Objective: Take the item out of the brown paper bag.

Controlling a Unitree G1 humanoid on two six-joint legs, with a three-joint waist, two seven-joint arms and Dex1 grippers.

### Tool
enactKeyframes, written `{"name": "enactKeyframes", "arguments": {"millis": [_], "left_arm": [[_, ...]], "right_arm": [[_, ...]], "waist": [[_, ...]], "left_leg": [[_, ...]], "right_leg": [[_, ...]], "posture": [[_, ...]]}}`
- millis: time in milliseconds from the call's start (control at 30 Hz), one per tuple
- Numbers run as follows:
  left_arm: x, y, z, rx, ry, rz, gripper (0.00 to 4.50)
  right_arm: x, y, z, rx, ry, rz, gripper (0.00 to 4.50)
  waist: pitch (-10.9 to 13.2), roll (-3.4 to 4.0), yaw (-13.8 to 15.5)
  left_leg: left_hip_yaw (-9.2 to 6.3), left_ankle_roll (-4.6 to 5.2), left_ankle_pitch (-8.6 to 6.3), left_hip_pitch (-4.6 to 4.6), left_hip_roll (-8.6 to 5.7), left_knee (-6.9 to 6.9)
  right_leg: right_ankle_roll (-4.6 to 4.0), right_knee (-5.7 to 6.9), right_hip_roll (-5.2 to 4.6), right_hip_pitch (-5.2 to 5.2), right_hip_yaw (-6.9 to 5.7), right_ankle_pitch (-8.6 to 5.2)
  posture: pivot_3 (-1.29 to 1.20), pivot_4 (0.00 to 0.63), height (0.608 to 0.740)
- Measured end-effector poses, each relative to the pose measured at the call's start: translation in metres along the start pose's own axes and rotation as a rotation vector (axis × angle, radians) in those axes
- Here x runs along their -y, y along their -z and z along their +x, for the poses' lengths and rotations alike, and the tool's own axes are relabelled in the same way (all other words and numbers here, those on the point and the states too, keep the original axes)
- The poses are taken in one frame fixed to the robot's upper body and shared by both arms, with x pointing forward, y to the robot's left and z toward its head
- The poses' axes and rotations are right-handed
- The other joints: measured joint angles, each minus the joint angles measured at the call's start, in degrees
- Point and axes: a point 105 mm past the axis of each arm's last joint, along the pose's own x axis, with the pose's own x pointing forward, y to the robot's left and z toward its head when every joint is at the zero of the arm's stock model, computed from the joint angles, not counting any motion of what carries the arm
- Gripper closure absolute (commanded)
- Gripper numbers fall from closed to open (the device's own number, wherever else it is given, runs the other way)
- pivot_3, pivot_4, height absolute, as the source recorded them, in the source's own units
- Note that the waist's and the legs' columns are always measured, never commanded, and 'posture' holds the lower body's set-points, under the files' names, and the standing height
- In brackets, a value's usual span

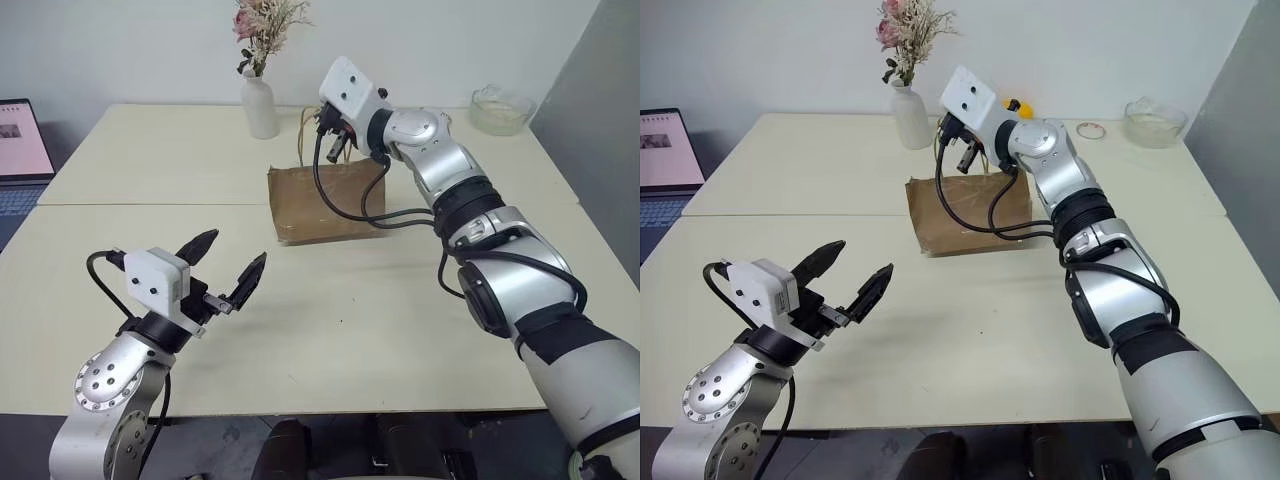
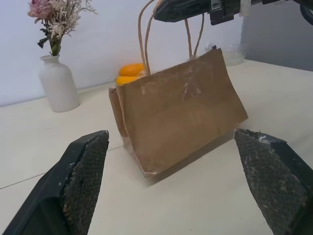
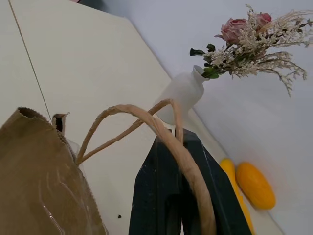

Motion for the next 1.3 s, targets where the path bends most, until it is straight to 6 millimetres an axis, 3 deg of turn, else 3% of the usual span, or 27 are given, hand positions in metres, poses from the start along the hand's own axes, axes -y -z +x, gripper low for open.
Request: {"name": "enactKeyframes", "arguments": {"millis": [500, 633, 933, 1067, 1200, 1300], "left_arm": [[-0.002, 0.005, 0.001, -0.004, 0.015, -0.002, 0.22], [0.0, 0.003, 0.001, 0.01, 0.028, 0.005, 0.22], [0.005, -0.001, 0.001, 0.041, 0.056, 0.02, 0.22], [0.004, -0.001, 0.001, 0.043, 0.052, 0.022, 0.22], [-0.007, -0.006, 0.004, 0.042, 0.01, 0.04, 0.22], [-0.016, -0.012, 0.014, 0.032, 0.001, 0.066, 0.22]], "right_arm": [[-0.006, 0.004, 0.0, -0.027, -0.042, -0.04, 4.47], [-0.002, 0.006, -0.002, -0.033, -0.033, -0.042, 3.54], [-0.004, 0.021, -0.016, -0.031, -0.075, -0.049, 0.19], [-0.005, 0.029, -0.038, -0.003, -0.107, -0.024, 0.06], [-0.016, 0.055, -0.088, -0.026, -0.154, 0.107, 0.06], [-0.023, 0.059, -0.122, -0.012, -0.122, 0.255, 0.06]], "waist": [[0.0, 0.0, -0.17], [0.0, 0.0, -0.17], [0.0, 0.0, -0.13], [-0.02, -0.02, 0.03], [-0.02, -0.02, 1.24], [-0.01, -0.02, 1.22]], "left_leg": [[0.0, 0.0, 0.0, 0.0, -0.01, 0.0], [0.0, 0.0, 0.0, 0.0, -0.01, 0.0], [-0.01, 0.0, 0.0, 0.0, -0.02, 0.01], [-0.06, 0.0, 0.0, 0.0, -0.03, 0.01], [-0.13, 0.0, 0.0, -0.01, -0.06, 0.02], [-0.13, 0.0, 0.0, 0.04, -0.05, 0.03]], "right_leg": [[0.0, 0.01, -0.01, 0.0, 0.0, 0.0], [0.0, 0.01, -0.01, 0.0, 0.0, 0.0], [0.0, 0.0, -0.02, 0.02, 0.0, 0.0], [0.01, -0.02, -0.04, 0.06, -0.04, 0.0], [0.02, -0.03, -0.1, 0.11, -0.11, 0.0], [0.07, 0.01, -0.08, 0.12, -0.11, -0.02]], "posture": [[0.0, 0.15, 0.74], [0.0, 0.15, 0.74], [0.0, 0.15, 0.74], [0.0, 0.15, 0.74], [0.0, 0.15, 0.74], [0.0, 0.15, 0.74]]}}
